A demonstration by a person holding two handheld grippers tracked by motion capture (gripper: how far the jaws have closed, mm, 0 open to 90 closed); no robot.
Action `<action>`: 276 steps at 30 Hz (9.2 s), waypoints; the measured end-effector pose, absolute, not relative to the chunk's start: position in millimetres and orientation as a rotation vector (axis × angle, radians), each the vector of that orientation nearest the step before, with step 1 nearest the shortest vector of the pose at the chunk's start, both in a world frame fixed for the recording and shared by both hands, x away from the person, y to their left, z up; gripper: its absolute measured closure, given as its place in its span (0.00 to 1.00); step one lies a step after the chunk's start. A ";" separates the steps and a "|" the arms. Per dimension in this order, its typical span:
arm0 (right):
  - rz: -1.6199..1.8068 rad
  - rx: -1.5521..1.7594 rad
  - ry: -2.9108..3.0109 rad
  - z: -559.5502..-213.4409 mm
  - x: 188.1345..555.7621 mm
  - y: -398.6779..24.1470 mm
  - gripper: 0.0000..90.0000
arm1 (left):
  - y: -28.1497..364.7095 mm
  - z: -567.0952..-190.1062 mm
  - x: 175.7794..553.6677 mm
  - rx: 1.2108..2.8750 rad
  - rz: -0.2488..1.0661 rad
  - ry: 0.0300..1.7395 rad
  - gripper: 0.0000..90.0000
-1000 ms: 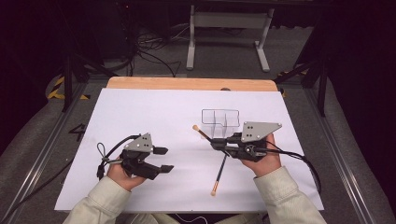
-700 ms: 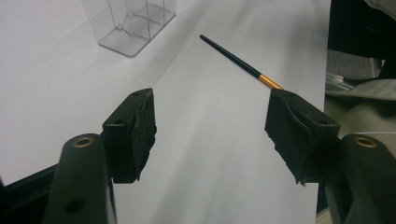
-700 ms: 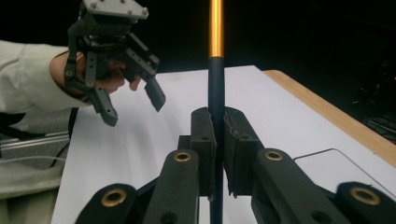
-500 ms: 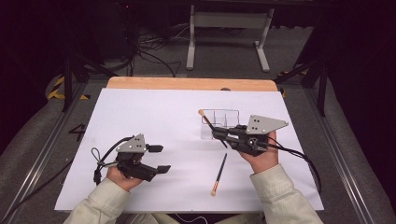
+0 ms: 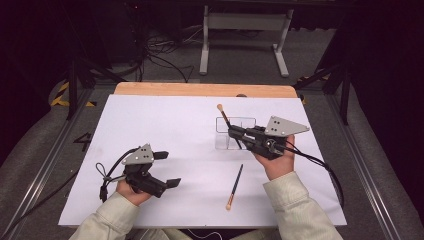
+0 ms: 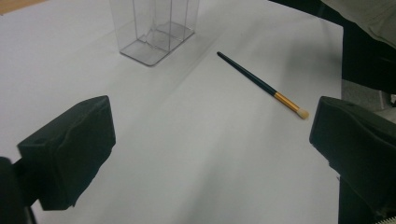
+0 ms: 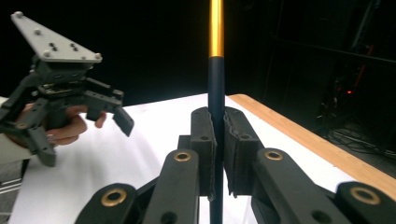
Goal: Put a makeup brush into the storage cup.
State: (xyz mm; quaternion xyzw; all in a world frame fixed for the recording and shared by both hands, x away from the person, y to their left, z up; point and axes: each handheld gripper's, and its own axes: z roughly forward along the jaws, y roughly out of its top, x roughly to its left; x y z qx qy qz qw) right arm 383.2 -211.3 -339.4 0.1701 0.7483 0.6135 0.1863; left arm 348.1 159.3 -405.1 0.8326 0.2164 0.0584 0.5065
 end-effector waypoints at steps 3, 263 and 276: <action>1.737 0.495 2.087 -339.9 385.3 -212.3 0.93 | 159.3 -407.1 348.3 2.003 0.139 0.537 0.00; 0.519 0.093 3.042 -392.9 388.5 -175.7 0.18 | 193.3 -418.9 332.4 2.005 0.192 0.615 0.00; 0.476 0.046 3.096 -407.2 387.9 -167.8 0.18 | 197.5 -418.9 329.3 2.006 0.198 0.627 0.00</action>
